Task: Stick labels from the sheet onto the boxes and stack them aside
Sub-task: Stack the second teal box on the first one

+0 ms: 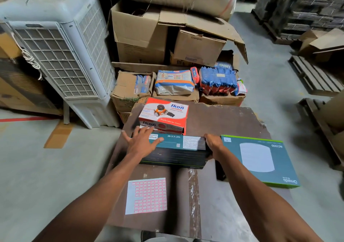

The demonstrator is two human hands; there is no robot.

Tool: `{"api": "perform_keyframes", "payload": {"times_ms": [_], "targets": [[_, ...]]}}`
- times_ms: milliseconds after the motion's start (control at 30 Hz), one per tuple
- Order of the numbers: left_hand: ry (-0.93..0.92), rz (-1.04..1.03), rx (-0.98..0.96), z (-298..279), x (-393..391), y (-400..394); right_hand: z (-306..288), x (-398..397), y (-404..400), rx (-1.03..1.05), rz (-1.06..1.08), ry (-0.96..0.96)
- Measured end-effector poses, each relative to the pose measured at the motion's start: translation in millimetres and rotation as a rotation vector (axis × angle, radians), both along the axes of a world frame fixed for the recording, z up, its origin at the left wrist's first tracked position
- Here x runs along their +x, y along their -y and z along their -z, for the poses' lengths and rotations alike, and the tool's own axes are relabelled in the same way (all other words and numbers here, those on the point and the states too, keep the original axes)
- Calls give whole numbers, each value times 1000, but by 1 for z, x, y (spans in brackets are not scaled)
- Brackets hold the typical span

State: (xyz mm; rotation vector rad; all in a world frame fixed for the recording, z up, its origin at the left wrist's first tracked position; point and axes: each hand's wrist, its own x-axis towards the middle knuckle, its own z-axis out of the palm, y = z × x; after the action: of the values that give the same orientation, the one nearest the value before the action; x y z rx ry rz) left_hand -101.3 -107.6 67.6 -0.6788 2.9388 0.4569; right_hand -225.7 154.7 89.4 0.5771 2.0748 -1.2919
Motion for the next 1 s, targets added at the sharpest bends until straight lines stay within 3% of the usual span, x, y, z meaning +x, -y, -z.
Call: {"api": "perform_keyframes", "payload": {"times_ms": [133, 367, 533, 633, 767, 900, 1000], "targets": [[105, -162, 222, -4, 0, 17, 3, -1, -4, 38, -30, 71], [91, -190, 315, -8, 8, 18, -1, -2, -13, 121, -180, 104], [137, -276, 468, -6, 16, 34, 7, 7, -24, 113, -337, 232], [347, -446, 764, -11, 25, 37, 14, 15, -30, 49, -463, 347], [608, -381, 918, -24, 35, 39, 18, 29, -26, 132, -519, 258], [732, -373, 907, -1, 39, 40, 36, 41, -25, 178, -544, 218], [662, -222, 697, 3, 41, 23, 50, 46, -28, 148, -575, 182]]}}
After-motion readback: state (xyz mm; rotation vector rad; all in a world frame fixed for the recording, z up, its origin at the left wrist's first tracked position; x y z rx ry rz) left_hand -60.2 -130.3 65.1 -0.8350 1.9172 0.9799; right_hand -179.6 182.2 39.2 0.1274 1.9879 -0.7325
